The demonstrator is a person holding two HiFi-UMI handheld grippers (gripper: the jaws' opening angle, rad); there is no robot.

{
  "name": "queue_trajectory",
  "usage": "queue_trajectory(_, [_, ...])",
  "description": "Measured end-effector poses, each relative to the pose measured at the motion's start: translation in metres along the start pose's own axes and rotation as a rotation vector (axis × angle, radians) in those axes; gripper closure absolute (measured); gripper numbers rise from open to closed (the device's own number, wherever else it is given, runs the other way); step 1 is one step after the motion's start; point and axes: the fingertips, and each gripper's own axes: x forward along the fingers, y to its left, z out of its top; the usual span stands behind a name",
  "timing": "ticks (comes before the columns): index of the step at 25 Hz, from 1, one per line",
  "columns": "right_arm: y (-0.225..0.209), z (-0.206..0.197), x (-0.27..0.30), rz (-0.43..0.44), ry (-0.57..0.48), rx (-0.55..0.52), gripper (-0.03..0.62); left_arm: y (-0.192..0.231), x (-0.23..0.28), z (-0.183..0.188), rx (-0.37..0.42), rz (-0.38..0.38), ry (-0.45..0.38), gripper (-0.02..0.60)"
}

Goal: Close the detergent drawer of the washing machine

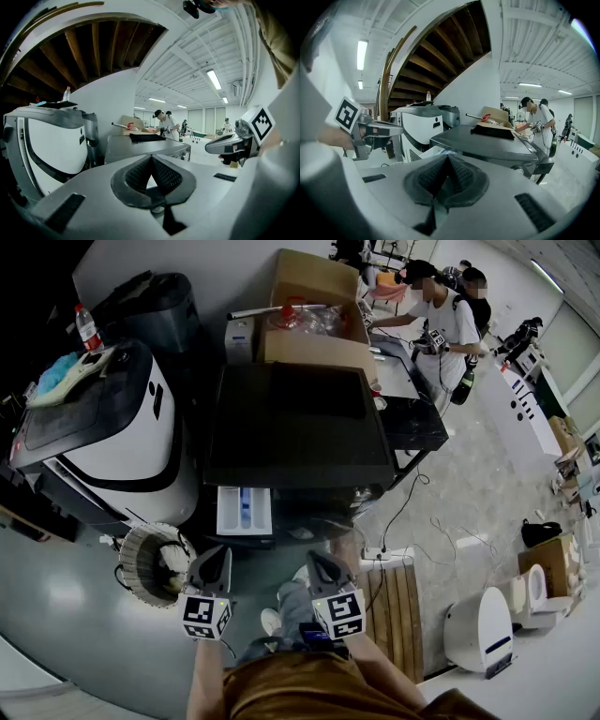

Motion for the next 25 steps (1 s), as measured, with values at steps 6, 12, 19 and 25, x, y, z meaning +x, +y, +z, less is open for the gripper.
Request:
queue_trajectory(6, [-0.002,-0.001,0.006,0.001,-0.001,-0.002,0.582,0.003,0.002,-0.006,-0.016,0.004,0.015,0.558])
queue_trajectory(12, [-0.004,-0.003,0.008,0.012,-0.001,0.012,0.582,0.005,0.006,-0.011,-0.040,0.008,0.025,0.558])
queue_trajectory(19, [-0.007,-0.017,0.016,0.036,0.028,0.028,0.582,0.011,0.014,-0.038,-0.107,0.014,0.070,0.558])
queue_trajectory(25, [-0.013,-0.031,0.028,0.041,0.064,0.040,0.582,0.024,0.026,-0.069,-0.170,0.039,0.124,0.558])
